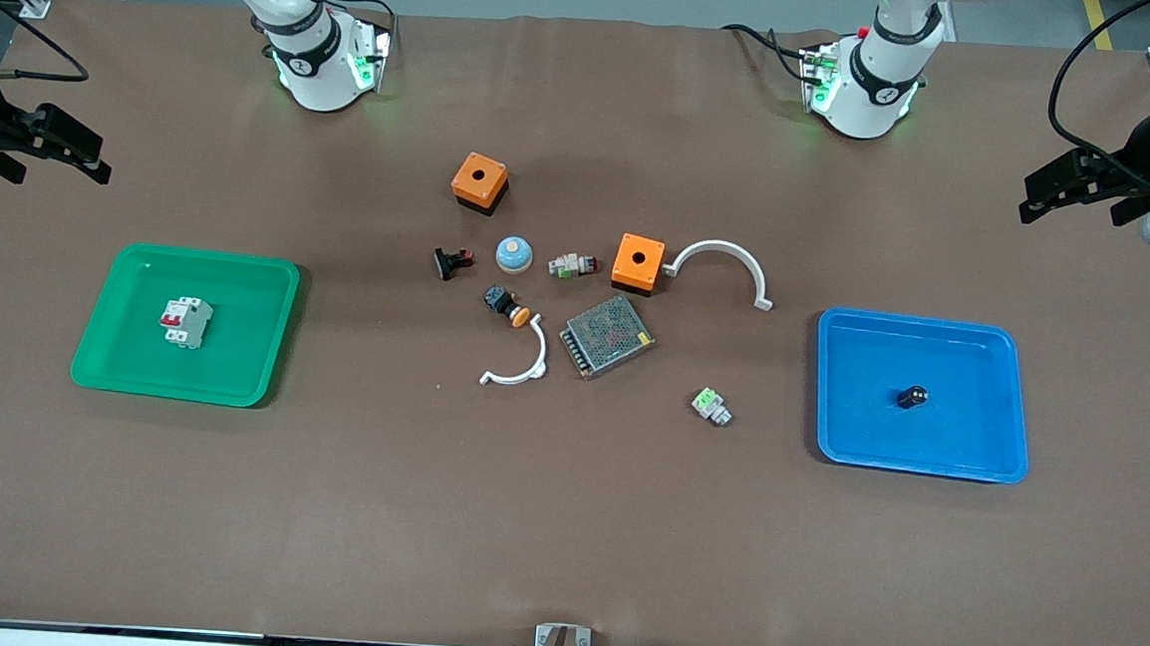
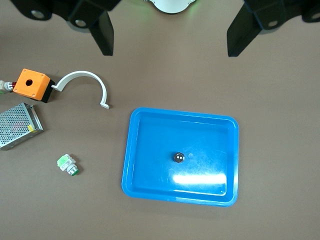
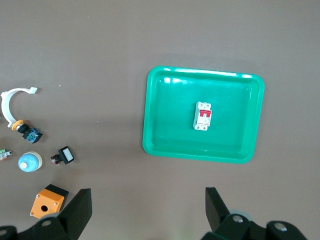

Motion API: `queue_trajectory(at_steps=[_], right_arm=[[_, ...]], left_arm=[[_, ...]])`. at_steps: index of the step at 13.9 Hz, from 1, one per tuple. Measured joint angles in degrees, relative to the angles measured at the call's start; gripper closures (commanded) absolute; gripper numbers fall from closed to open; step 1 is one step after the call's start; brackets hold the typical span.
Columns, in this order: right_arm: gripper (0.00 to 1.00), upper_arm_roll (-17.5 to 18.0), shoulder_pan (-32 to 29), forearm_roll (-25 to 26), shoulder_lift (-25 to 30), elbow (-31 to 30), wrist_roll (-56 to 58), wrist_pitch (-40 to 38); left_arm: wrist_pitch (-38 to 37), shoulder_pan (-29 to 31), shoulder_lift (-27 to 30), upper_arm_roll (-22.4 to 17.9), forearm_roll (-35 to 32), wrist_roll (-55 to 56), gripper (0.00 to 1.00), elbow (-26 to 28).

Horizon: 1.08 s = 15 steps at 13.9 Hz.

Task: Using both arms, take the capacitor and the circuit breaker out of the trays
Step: 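Reach the right gripper to the breaker while the left gripper reaches the capacitor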

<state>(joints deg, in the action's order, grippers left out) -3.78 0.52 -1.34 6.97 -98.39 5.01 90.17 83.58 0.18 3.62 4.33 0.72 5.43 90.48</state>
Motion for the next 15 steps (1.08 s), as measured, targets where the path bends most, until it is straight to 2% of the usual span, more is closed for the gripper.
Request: queue_trajectory(at_steps=[5, 8, 10, 12, 15], right_arm=[[0.0, -0.01, 0.0, -0.49, 0.0, 0.01, 0.0, 0.0], [0.0, -0.08, 0.0, -0.51, 0.0, 1.33, -0.04, 0.0], [0.0, -0.19, 0.0, -0.5, -0.73, 2.39, -0.05, 0.01], [0.0, -0.44, -0.03, -0.45, -3.56, 2.82, -0.04, 1.2], [0.0, -0.93, -2.39, -0.45, -12.83, 3.15, -0.05, 8.33]], left_arm=[[0.12, 0.29, -1.59, -0.39, 0.0, -0.01, 0.0, -0.17], [2.94, 0.57, -5.97, -0.57, -2.91, -0.05, 0.0, -0.18], [8.43, 0.79, -9.47, -0.62, -5.7, -0.01, 0.0, 1.49], [16.18, 1.87, -12.05, -0.63, -5.87, 0.19, 0.0, 6.05], [28.61, 3.92, -15.06, -0.64, -5.87, 0.2, 0.0, 14.45]])
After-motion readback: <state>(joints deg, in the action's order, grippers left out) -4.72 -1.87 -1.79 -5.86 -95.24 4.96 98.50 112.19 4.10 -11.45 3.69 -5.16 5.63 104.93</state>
